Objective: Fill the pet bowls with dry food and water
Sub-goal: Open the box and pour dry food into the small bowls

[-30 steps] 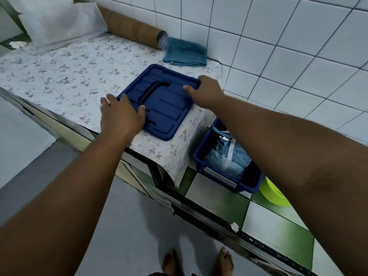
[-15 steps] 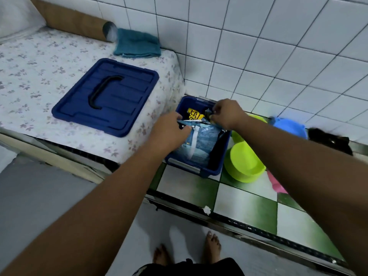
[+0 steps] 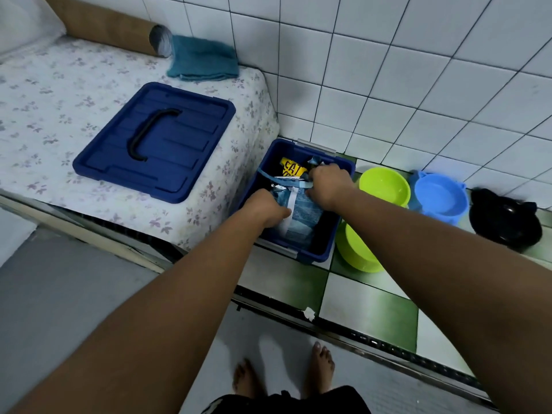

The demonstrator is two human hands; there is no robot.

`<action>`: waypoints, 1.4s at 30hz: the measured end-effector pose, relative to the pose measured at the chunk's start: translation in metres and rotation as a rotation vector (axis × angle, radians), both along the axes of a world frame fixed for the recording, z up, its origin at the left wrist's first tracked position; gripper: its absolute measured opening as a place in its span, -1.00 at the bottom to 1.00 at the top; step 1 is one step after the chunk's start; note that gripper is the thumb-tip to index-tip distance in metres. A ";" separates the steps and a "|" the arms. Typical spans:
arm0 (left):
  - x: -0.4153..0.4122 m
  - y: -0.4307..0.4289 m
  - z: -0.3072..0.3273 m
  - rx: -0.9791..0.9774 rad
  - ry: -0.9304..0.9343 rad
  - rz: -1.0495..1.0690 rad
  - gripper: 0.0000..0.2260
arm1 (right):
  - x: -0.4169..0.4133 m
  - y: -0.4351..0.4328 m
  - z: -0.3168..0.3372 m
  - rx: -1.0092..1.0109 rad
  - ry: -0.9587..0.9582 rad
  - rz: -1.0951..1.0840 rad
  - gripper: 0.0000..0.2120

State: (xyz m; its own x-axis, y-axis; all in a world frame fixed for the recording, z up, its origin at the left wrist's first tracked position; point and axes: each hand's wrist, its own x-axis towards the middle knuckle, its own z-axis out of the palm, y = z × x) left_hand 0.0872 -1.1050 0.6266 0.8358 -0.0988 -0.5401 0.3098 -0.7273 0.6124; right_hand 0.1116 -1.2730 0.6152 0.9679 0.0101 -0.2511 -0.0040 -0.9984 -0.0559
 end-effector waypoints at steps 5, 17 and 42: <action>0.006 0.008 -0.010 -0.077 0.017 0.025 -0.49 | -0.008 0.000 0.007 0.140 -0.039 -0.008 -0.73; -0.004 0.028 -0.009 -0.307 -0.202 0.006 -0.48 | -0.039 -0.001 0.045 0.372 -0.227 0.027 -0.83; -0.002 -0.061 0.065 -0.809 -0.254 -0.538 -0.18 | -0.119 -0.107 0.203 0.680 -0.484 -0.058 -0.89</action>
State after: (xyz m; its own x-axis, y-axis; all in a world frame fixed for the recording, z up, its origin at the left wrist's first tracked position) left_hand 0.0852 -1.1658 0.6917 0.6536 -0.7555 0.0446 -0.1465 -0.0684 0.9868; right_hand -0.0070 -1.3804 0.8185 0.9709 -0.0441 0.2352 0.1248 -0.7454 -0.6548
